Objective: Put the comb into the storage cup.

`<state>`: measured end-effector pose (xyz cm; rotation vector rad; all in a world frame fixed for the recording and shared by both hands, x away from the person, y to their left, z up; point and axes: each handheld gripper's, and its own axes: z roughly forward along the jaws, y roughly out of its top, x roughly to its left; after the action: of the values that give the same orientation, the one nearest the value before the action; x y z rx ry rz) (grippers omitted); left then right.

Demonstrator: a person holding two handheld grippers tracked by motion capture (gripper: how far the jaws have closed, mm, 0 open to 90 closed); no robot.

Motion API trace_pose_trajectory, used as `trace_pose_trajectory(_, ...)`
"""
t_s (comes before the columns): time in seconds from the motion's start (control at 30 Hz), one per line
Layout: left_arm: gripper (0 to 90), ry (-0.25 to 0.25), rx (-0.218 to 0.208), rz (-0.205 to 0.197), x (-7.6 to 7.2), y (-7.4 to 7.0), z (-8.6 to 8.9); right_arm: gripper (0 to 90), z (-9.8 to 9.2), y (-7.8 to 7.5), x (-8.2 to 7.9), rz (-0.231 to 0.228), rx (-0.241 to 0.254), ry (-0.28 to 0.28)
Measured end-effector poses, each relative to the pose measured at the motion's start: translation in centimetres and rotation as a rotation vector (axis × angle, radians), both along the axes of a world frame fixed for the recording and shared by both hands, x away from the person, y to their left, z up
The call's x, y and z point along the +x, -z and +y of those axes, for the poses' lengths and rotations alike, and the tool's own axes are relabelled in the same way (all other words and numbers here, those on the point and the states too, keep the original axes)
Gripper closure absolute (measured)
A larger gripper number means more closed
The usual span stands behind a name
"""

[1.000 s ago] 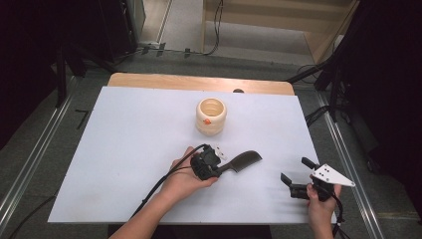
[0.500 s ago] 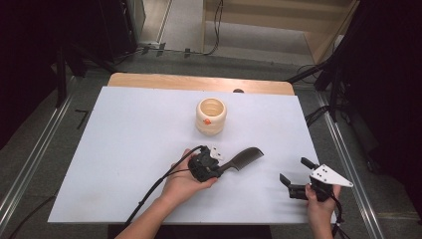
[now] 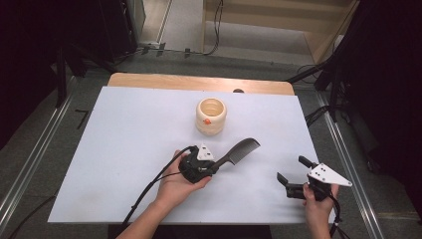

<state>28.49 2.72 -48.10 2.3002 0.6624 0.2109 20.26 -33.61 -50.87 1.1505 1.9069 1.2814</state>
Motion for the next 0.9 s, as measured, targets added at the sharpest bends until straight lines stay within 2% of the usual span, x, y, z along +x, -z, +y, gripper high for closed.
trace_pose_trajectory(0.3, 72.2, -0.048, -0.067, -0.049, -0.7, -0.4, 2.1, 0.0, 1.2, -1.7, 0.5, 0.003, 0.12, -0.022)
trace_pose_trajectory(0.47, 72.2, -0.078, -0.102, -0.085, -1.1, -0.6, 3.2, 0.0, 2.4, -3.1, 0.9, -0.001, 0.13, -0.043)
trace_pose_trajectory(0.83, 72.2, -0.124, -0.17, -0.173, -2.4, -1.2, 4.8, 0.0, 5.7, -6.0, 2.3, -0.004, 0.189, -0.099)
trace_pose_trajectory(0.9, 72.2, -0.128, -0.19, -0.172, -2.6, -1.3, 5.1, 0.0, 6.5, -6.6, 2.6, -0.001, 0.201, -0.114)
